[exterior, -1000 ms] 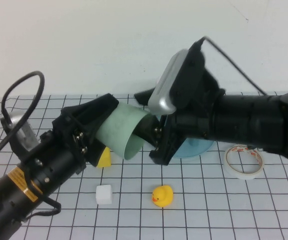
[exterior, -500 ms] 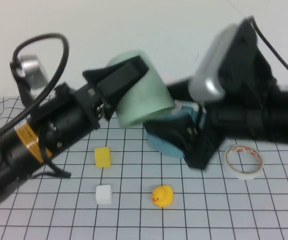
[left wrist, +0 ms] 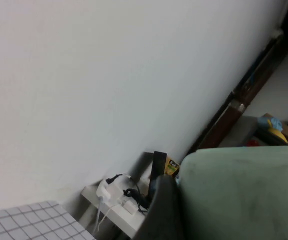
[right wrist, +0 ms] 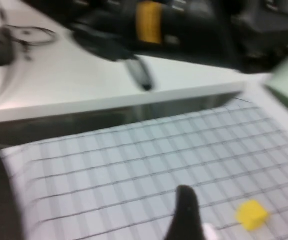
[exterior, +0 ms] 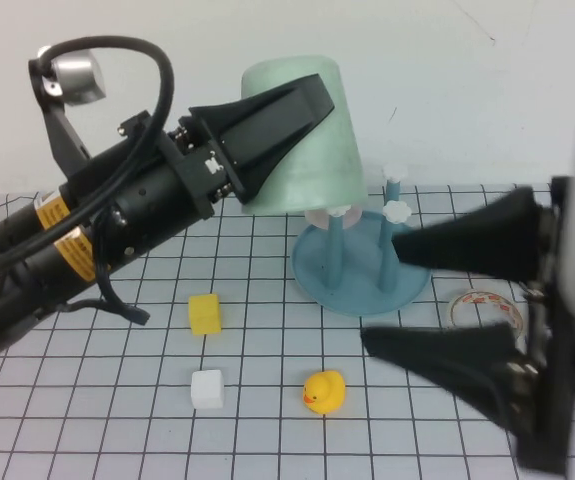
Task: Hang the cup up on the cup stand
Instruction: Adjust the cup with two arms
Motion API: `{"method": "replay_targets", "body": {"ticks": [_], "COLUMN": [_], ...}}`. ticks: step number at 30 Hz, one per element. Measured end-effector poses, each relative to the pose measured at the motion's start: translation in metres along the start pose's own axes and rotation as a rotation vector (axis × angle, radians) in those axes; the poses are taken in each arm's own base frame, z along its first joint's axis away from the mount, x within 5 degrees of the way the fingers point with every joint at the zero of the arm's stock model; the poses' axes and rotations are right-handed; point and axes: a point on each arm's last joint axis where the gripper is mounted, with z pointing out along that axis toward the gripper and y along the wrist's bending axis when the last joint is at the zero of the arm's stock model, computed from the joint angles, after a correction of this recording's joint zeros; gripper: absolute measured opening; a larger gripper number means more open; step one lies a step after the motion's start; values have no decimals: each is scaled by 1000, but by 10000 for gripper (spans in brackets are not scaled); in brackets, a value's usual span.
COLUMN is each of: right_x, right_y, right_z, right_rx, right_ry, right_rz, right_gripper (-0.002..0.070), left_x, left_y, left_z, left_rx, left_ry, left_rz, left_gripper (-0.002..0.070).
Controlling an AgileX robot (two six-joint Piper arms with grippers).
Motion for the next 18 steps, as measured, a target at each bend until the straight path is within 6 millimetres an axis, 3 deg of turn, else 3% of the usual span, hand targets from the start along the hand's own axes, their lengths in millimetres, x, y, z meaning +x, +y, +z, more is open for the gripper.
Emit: {"method": "replay_targets", "body": {"ticks": [3, 8, 10, 18], "right_x": [-1, 3, 5, 17], "right_y": [9, 12, 8, -21], "right_z": [-6, 1, 9, 53], "right_rx": [-76, -140, -131, 1], "right_ry": [4, 26, 17, -69], "right_rz": [5, 45, 97, 263], "right_gripper": [431, 132, 58, 9], "left_x": [-2, -5, -5, -6], "left_y": [-2, -2, -2, 0], "left_z": [2, 3, 3, 3], "left_rx": [7, 9, 9, -19], "left_ry": [3, -7, -7, -26], "left_rz": [33, 38, 20, -122], "left_gripper": [581, 581, 581, 581]}}
